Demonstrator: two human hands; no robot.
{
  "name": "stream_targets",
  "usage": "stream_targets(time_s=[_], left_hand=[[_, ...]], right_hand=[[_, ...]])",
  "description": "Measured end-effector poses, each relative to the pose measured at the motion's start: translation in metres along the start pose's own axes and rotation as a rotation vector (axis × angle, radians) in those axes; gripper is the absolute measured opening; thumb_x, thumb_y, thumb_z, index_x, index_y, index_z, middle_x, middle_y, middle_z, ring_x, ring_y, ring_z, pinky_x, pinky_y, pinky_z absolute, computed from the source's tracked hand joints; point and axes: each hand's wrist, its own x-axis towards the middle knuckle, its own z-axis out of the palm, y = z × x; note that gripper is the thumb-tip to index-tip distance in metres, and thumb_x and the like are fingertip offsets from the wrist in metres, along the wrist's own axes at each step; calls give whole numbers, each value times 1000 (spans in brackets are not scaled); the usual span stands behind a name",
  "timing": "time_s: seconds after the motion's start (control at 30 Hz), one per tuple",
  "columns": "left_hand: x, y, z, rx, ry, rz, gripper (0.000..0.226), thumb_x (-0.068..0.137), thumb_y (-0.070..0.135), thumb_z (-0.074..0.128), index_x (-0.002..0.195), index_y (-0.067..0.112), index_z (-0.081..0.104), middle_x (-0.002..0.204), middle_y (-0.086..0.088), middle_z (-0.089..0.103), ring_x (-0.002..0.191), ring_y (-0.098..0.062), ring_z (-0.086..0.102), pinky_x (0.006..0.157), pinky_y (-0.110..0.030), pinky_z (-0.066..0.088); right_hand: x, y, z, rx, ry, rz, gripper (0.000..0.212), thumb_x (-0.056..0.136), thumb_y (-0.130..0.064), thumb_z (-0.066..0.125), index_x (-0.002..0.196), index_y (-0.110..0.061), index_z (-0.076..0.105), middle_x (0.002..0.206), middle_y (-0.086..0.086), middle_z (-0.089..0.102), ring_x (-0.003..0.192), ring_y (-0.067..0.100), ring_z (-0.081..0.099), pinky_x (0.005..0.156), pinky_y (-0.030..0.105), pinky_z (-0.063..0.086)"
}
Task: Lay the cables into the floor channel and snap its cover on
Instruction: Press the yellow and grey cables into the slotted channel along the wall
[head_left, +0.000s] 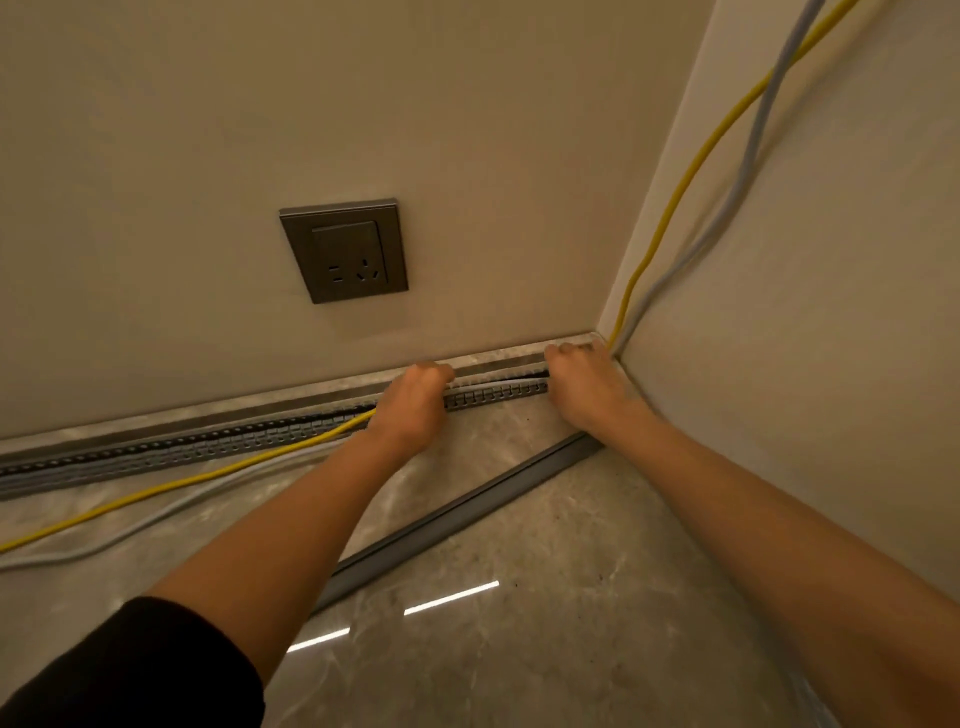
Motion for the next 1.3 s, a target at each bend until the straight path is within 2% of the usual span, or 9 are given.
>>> stream_targets(time_s=[0.1,0.23,0.43,0.6,0.8,1.1,1.3], left_hand=[[-16,-17,-6,83,18,-98,26,91,-1,47,114,0,58,122,-23,56,112,-39,54,91,-45,45],[-35,-38,-9,214,0,-192,23,93,9,50,114,3,56,122,-19,54,111,-37,55,92,-42,45],[-41,-56,-9,286,-41,-191,29,94,13,52,121,5,51,126,-19,51,115,-37,53,95,-44,44],[-46,-70,-10,236,-84,-225,29,94,8,45,123,3,48,129,-20,53,119,-37,52,97,-44,43],[-48,-87,-23,272,-18,-39,25,95,4,42,118,2,49,120,-22,53,108,-40,55,83,-45,46],[-35,-94,-28,407,5,87,28,93,1,45,120,5,54,121,-17,52,112,-35,51,86,-42,47],[-33,-99,-24,447,-46,128,29,93,2,43,119,6,55,122,-16,55,113,-34,53,88,-41,45]], right_hand=[[-2,-30,-7,44,27,-95,26,95,-7,44,116,-4,59,120,16,62,112,33,58,101,38,38],[-5,-73,-12,137,24,-162,26,97,-7,45,118,-4,60,124,17,58,112,34,58,90,39,47],[-13,-105,-14,145,-8,-164,33,95,1,44,125,-3,55,130,17,50,115,36,56,91,41,47],[-7,-115,-18,148,-17,-118,30,94,3,43,121,-1,57,125,18,55,116,35,54,92,40,46],[-4,-125,-17,163,-20,-36,28,96,1,41,118,0,59,125,19,54,113,36,56,88,41,47],[3,-131,-19,163,-40,0,29,93,5,44,116,0,60,121,19,61,112,36,59,89,40,48],[5,-133,-16,139,-34,-11,30,93,6,43,116,1,62,123,21,59,114,35,58,90,40,48]])
